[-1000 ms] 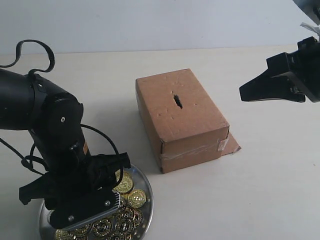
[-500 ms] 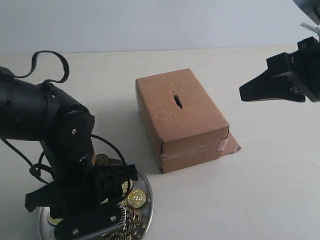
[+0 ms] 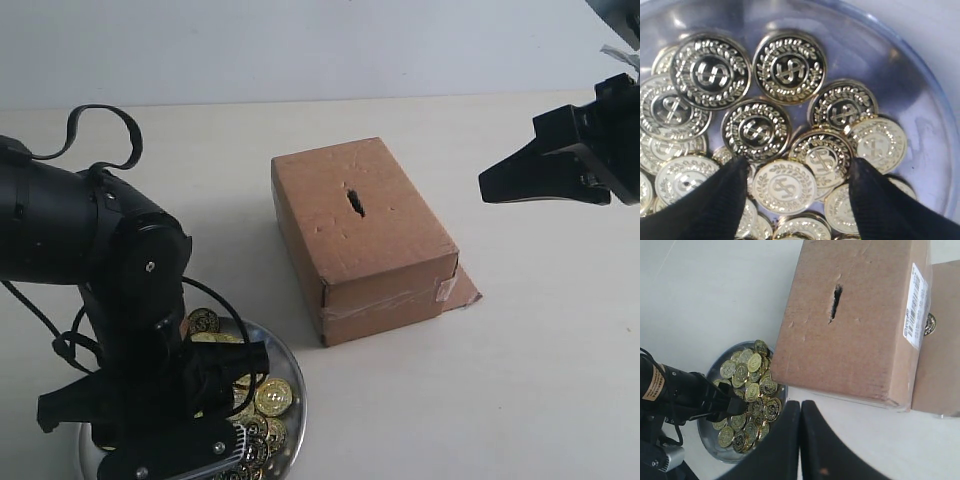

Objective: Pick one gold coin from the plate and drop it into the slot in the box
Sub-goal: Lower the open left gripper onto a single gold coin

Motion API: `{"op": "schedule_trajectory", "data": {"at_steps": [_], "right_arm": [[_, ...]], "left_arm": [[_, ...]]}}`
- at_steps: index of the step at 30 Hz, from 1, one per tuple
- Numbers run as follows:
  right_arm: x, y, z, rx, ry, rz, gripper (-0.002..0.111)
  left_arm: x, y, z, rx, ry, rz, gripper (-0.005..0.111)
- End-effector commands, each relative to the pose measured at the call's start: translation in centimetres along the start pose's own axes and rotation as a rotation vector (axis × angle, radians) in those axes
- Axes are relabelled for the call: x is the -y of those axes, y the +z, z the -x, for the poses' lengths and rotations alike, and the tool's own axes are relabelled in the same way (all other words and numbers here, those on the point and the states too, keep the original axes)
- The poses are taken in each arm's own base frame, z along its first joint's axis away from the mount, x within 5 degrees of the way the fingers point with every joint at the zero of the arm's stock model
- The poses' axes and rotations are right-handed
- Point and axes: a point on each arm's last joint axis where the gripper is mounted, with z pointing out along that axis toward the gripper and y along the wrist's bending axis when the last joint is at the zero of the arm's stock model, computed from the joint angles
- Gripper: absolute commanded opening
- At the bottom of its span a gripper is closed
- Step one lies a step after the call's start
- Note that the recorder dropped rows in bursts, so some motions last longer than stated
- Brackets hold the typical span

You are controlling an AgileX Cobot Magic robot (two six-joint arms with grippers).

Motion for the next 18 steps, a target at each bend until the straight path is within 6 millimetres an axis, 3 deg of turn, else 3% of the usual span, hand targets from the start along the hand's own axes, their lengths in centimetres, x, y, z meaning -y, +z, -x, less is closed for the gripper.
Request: {"op": "schedule_trajectory", "data": {"at_steps": [1,18], "right_arm": [[-0.06,0.05,-0.07,0.005,-0.002,0.009,0.0],[-0.06,0.05,-0.07,0.005,-0.002,0.009,0.0]], "left_arm": [[-0.01,0.77,0.1,0.01,0.004,-0.027,0.058],[-0.19,1.0,-0.74,-0.077,0.021,-0.017,0.058]]}}
